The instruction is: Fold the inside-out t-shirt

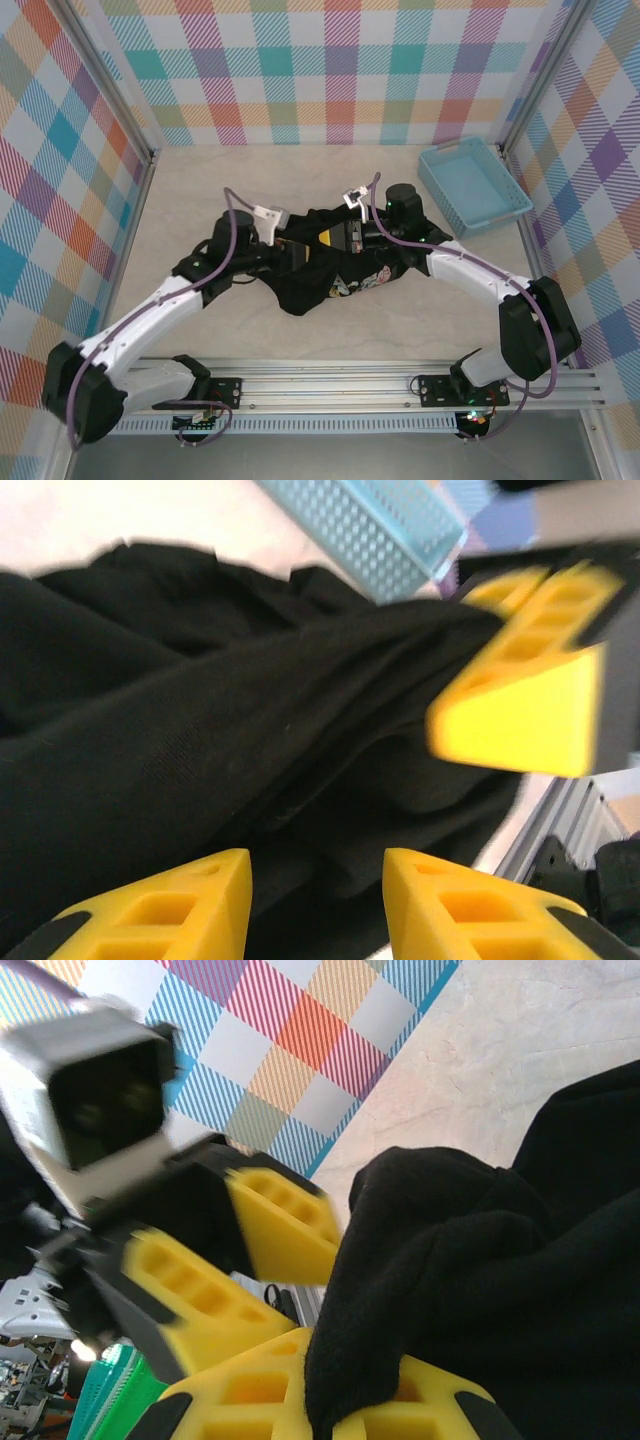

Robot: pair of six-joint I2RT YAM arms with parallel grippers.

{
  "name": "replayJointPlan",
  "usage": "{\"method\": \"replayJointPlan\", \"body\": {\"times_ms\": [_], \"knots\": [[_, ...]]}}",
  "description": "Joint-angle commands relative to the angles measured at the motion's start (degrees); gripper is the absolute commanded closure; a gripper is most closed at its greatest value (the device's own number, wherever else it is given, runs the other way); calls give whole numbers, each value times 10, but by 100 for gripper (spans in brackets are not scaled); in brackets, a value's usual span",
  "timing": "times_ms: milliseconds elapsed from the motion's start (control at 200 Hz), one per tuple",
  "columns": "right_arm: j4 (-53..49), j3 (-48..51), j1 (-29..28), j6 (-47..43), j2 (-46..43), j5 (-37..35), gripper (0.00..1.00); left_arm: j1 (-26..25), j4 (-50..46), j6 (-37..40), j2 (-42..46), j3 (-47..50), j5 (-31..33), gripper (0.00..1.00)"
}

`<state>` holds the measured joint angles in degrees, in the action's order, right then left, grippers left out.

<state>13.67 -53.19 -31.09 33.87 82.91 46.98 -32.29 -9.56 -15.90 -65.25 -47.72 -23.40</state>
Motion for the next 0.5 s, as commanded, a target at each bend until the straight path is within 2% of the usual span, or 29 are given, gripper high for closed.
{"method": "replayJointPlan", "body": {"times_ms": [0, 125, 250, 385, 495], "knots": [[8, -10, 3, -8, -13, 5, 100, -5, 38, 23, -20, -22, -27, 61], [6, -9, 3, -8, -18, 5, 100, -7, 63, 26, -57, -32, -30, 55], [3, -6, 4, -10, -22, 3, 100, -8, 86, 24, -88, -41, -31, 56], [-11, 1, 8, -21, -32, -6, 100, -8, 106, 16, -111, -53, -39, 80], [-60, -3, 16, -54, -47, -43, 100, -7, 93, 14, -97, -60, -52, 94]]}}
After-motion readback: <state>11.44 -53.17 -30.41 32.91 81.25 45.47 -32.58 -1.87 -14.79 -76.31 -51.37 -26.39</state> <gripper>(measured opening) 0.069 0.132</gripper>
